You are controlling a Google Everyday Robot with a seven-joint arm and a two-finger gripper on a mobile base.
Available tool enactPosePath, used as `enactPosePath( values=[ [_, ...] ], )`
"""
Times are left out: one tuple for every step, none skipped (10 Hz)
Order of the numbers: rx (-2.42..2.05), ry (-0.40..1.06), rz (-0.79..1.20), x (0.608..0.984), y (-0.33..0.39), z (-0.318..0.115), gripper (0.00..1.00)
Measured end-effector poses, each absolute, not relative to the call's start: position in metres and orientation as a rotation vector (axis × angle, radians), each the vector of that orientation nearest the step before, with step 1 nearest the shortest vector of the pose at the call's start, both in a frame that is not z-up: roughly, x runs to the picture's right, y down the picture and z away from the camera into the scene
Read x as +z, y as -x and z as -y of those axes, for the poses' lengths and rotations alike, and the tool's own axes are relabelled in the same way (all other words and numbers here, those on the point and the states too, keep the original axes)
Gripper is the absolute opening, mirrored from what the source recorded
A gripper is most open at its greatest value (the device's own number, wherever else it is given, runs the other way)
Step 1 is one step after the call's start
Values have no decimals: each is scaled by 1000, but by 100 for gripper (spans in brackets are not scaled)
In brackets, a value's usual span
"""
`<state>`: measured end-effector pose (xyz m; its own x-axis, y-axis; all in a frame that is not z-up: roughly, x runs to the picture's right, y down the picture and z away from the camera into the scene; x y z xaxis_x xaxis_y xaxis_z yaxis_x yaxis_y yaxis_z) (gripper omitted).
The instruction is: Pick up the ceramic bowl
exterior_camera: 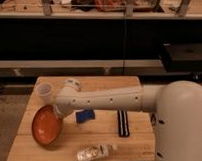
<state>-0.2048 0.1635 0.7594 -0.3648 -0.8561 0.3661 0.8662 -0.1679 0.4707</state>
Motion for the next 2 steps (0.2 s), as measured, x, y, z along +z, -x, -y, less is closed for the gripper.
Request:
enactPosePath(
  values=[
    [-1808, 13, 736, 759, 202, -162, 0],
    [-1814, 8, 732, 759, 201, -161, 0]
  ],
)
